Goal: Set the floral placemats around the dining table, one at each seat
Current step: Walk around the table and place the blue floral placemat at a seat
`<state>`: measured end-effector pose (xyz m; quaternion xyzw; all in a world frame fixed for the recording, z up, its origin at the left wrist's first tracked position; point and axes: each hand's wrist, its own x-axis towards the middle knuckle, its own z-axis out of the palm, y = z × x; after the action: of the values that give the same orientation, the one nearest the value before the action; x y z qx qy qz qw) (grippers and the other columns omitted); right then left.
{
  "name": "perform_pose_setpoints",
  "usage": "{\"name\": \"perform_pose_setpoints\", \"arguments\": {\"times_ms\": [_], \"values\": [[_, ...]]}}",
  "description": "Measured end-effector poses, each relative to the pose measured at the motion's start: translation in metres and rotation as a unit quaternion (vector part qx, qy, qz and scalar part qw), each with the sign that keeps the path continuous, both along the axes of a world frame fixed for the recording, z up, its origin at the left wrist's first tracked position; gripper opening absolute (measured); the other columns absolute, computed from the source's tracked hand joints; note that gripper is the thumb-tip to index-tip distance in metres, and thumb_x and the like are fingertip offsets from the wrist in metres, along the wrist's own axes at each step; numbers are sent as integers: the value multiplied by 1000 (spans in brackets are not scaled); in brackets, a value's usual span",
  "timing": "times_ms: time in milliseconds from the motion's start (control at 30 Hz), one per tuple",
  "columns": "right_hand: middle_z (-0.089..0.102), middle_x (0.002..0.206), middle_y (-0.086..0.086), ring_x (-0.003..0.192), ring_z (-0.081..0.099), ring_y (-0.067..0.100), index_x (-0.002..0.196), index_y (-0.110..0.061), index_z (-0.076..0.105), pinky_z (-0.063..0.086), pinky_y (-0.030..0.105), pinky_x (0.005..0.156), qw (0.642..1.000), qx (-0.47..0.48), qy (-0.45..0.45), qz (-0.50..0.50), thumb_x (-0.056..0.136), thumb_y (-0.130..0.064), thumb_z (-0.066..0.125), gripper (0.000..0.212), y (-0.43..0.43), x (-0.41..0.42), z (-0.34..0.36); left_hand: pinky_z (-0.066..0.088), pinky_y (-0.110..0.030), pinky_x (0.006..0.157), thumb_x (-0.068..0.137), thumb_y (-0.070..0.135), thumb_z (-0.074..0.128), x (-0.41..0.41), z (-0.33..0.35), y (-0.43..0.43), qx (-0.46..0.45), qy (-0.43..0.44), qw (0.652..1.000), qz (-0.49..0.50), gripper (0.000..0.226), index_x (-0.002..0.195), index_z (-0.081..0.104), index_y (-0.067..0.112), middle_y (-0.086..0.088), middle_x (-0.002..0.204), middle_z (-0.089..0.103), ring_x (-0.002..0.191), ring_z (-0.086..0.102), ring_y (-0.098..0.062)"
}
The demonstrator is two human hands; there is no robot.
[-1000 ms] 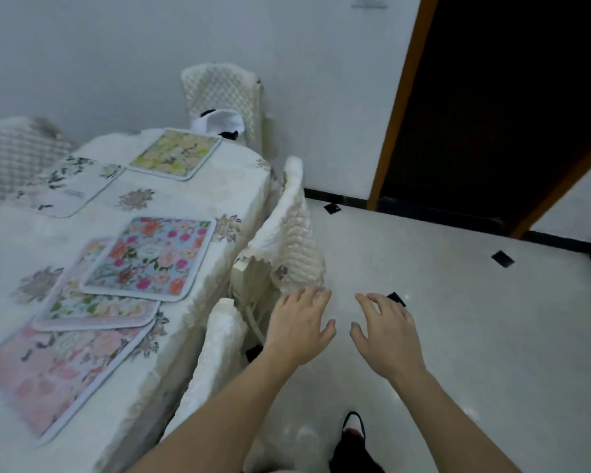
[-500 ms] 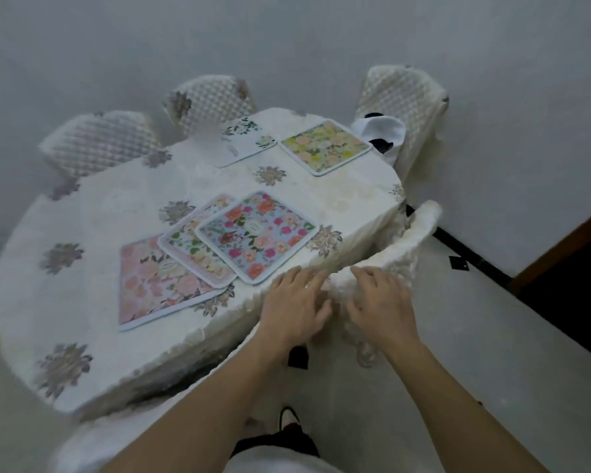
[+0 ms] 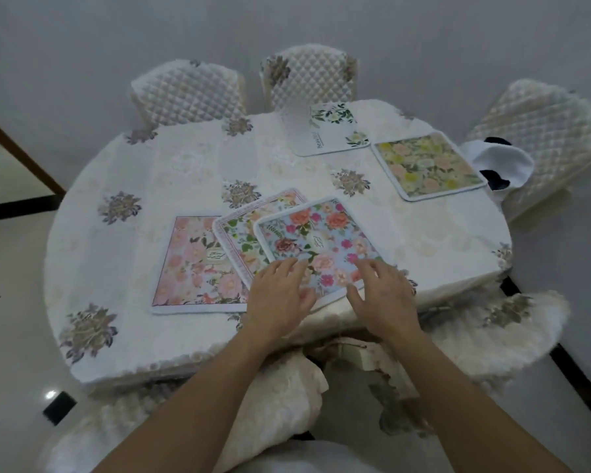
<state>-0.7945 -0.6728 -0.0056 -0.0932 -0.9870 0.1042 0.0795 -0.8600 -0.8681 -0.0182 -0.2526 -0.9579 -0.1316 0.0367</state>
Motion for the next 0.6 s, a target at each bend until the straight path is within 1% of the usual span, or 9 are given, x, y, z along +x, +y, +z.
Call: {"name": "perform_pose_setpoints", "arguments": {"times_ms": [133,300,367,467,533,600], "values": [[59,126,7,112,56,28,132,-18,53,48,45,95,999,-4,-30,21,91,-43,53,48,15,-39,-9,48,-41,99,94,53,40,-32,-13,-4,0,-24,999,36,53,135,53,22,0,132,60,121,54,-22],[63,120,9,105,60,28,128,-15,56,51,43,89,999,-1,-29,37,88,-38,58,46,40,-77,-21,52,-38,89,90,57,32,-59,-27,-4,-5,-57,995,81,63,135,54,19,0,130,61,115,57,-24],[63,119,11,103,60,29,128,-15,56,51,42,87,998,-1,-42,42,88,-37,60,46,52,-93,-25,52,-38,88,92,55,36,-68,-33,-2,8,-75,990,118,60,136,53,18,-2,129,62,114,58,-25],[60,123,11,105,58,29,134,-14,52,51,42,84,996,-12,-75,48,90,-37,59,50,71,-115,-35,51,-39,91,95,52,45,-78,-42,1,33,-110,979,168,56,139,49,18,-4,132,59,115,56,-25],[57,126,10,108,56,29,137,-16,49,51,43,85,994,-29,-99,34,92,-38,55,50,86,-131,-43,48,-40,91,95,51,47,-84,-47,4,46,-145,965,213,56,139,48,18,-6,132,57,115,54,-28],[56,126,12,109,54,30,137,-17,48,50,43,85,992,-46,-115,25,93,-37,54,48,101,-145,-53,46,-41,89,94,50,48,-89,-55,9,62,-177,949,252,54,138,49,17,-8,127,56,111,53,-29]]}}
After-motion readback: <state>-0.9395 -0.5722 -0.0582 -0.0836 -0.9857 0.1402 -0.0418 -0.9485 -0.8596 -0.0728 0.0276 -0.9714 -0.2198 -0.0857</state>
